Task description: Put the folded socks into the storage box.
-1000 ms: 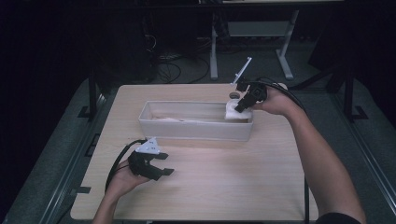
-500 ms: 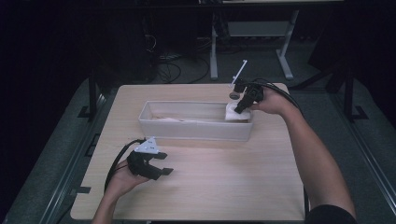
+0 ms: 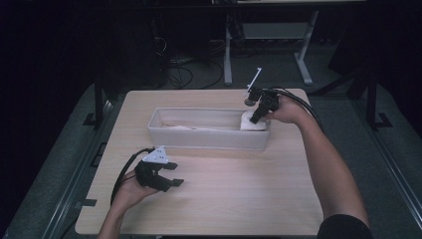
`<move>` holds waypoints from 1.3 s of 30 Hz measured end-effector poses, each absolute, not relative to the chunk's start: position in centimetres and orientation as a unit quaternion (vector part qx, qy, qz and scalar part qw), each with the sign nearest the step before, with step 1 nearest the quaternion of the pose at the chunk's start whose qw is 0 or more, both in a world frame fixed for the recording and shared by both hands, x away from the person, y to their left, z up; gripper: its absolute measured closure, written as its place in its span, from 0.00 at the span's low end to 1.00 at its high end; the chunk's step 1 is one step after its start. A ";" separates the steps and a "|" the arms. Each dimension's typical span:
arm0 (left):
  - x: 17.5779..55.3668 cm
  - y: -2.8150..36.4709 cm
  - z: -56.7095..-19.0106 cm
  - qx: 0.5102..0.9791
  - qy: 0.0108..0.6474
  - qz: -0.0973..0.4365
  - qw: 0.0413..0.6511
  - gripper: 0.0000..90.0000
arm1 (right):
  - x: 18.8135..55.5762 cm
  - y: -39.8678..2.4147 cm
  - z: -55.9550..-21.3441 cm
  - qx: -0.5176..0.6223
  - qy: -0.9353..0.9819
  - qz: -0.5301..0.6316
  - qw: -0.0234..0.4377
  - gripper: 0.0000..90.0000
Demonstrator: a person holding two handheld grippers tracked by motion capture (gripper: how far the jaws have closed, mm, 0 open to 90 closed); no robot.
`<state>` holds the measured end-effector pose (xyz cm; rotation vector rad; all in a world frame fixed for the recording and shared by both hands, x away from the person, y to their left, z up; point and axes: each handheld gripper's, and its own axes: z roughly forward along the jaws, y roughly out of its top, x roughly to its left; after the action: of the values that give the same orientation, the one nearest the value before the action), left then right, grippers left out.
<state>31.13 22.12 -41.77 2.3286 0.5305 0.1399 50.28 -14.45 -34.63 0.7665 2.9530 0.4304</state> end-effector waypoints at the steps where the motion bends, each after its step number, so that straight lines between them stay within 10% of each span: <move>1: 31.1 22.1 -41.8 0.905 0.207 0.054 0.367 0.40 | 50.3 -14.5 -34.8 0.251 0.957 0.142 0.030 0.84; 39: 31.2 22.3 -42.1 0.905 0.210 0.047 0.367 0.40 | 50.6 -14.7 -38.9 0.266 0.955 0.130 0.008 0.83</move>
<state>31.18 22.29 -42.08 2.3246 0.5391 0.1219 50.59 -14.73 -38.91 0.8326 2.9856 0.4058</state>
